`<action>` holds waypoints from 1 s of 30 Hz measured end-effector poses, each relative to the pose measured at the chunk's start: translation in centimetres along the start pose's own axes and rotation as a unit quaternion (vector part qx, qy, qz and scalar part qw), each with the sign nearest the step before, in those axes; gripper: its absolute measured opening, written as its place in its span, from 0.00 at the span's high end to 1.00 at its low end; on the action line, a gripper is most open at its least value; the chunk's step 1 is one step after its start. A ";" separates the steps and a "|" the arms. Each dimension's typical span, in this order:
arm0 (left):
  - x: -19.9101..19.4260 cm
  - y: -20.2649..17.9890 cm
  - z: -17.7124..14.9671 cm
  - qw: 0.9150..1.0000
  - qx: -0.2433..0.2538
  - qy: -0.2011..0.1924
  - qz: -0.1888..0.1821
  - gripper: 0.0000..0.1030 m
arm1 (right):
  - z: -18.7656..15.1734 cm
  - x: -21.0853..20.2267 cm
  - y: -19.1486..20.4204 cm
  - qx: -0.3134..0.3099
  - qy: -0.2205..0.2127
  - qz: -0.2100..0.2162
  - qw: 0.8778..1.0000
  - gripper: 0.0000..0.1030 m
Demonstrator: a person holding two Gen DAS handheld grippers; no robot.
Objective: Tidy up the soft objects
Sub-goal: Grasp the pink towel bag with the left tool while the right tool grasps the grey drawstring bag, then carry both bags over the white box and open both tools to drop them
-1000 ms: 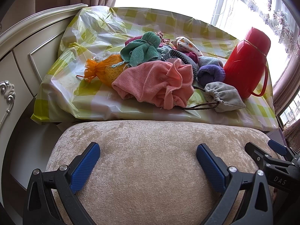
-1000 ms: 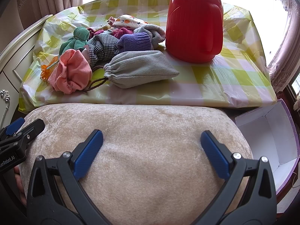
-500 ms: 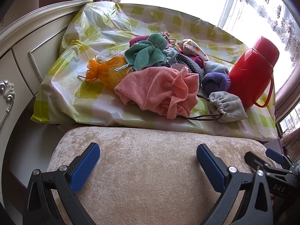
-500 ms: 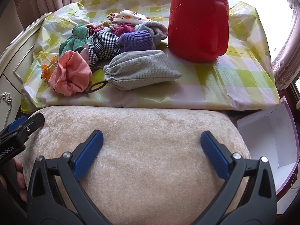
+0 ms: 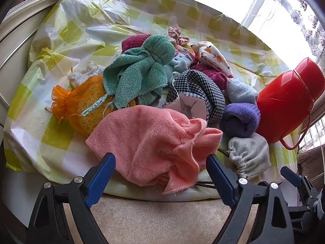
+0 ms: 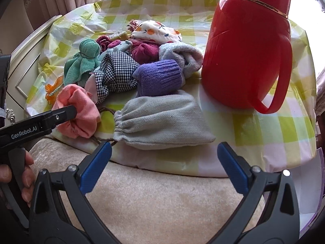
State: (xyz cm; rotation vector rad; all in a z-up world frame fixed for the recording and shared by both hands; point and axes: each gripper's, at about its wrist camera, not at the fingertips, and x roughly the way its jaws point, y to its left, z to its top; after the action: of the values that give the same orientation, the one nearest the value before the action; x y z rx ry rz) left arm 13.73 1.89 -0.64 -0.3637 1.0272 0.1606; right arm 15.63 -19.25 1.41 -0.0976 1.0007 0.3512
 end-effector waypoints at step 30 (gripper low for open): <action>-4.9 -2.7 -3.0 0.994 0.019 -0.089 -0.062 0.89 | -0.9 -1.0 -0.7 -0.011 -0.028 0.093 0.995 0.94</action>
State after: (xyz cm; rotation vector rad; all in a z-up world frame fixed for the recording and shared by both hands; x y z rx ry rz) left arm 9.62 -1.55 2.74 -0.3707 0.8272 0.0601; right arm 14.59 -20.34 1.71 -0.0141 0.9534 0.5329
